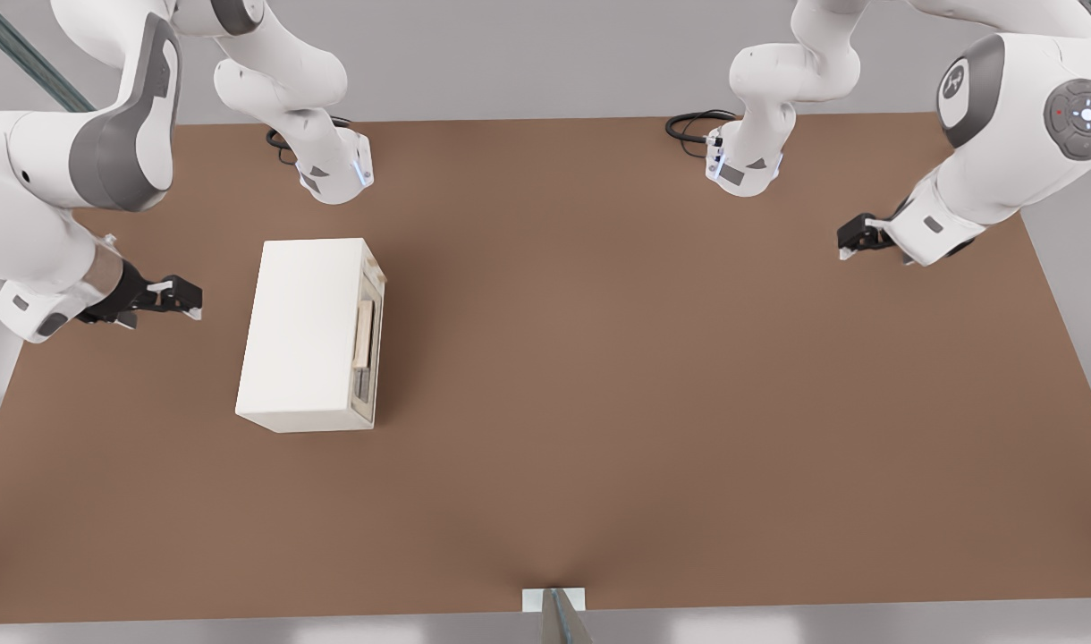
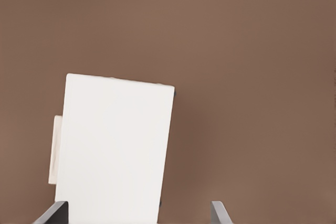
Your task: Keep left arm still and open the oven door with right arm
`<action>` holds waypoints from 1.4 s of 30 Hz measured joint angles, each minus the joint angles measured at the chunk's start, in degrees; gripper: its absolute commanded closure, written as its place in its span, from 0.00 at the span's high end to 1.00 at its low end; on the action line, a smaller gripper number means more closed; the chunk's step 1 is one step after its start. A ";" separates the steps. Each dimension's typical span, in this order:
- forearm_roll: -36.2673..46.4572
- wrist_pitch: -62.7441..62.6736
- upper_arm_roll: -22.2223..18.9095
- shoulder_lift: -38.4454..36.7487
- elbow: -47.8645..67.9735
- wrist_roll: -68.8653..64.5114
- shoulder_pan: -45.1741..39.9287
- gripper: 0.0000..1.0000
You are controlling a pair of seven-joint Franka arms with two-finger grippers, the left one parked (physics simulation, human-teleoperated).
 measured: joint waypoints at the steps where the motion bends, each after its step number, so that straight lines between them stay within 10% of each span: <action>1: -0.05 0.07 -0.05 0.61 0.32 -0.22 0.07 1.00; 3: -0.08 -0.52 0.04 4.20 -0.40 -0.62 2.13 0.91; 4: -0.58 -1.05 -0.05 7.98 -0.13 -0.64 6.34 0.22; 12: -12.93 -12.34 0.85 23.08 9.20 8.39 27.43 0.21; 42: -31.31 -18.13 3.54 36.16 8.15 42.96 31.99 0.21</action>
